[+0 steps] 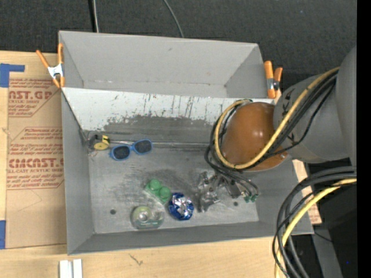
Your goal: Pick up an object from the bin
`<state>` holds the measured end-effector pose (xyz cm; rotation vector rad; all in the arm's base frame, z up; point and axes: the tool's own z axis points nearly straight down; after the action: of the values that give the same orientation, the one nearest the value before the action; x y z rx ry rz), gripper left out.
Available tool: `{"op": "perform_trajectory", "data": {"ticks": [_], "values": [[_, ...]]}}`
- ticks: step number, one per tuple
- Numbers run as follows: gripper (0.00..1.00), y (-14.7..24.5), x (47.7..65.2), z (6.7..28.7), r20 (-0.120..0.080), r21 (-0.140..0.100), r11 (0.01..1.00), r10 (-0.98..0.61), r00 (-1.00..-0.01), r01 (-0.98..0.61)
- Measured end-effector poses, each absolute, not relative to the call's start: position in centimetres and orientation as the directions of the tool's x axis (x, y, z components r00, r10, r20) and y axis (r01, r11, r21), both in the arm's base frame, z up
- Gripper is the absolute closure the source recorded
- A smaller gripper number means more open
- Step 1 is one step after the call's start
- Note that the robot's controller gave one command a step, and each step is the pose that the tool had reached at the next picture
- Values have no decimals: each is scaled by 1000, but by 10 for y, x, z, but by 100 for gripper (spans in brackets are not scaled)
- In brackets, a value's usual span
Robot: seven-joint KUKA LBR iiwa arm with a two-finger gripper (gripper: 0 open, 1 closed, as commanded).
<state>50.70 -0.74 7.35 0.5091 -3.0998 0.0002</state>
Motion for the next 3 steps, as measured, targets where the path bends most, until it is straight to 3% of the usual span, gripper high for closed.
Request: {"op": "perform_trajectory", "data": {"ticks": [1,2,3], "values": [[0,-7,506,71,1,0,948,-320,-948,-320],[0,74,507,72,-6,0,895,-447,-895,-447],[100,72,508,74,-6,0,897,-443,-897,-443]]}}
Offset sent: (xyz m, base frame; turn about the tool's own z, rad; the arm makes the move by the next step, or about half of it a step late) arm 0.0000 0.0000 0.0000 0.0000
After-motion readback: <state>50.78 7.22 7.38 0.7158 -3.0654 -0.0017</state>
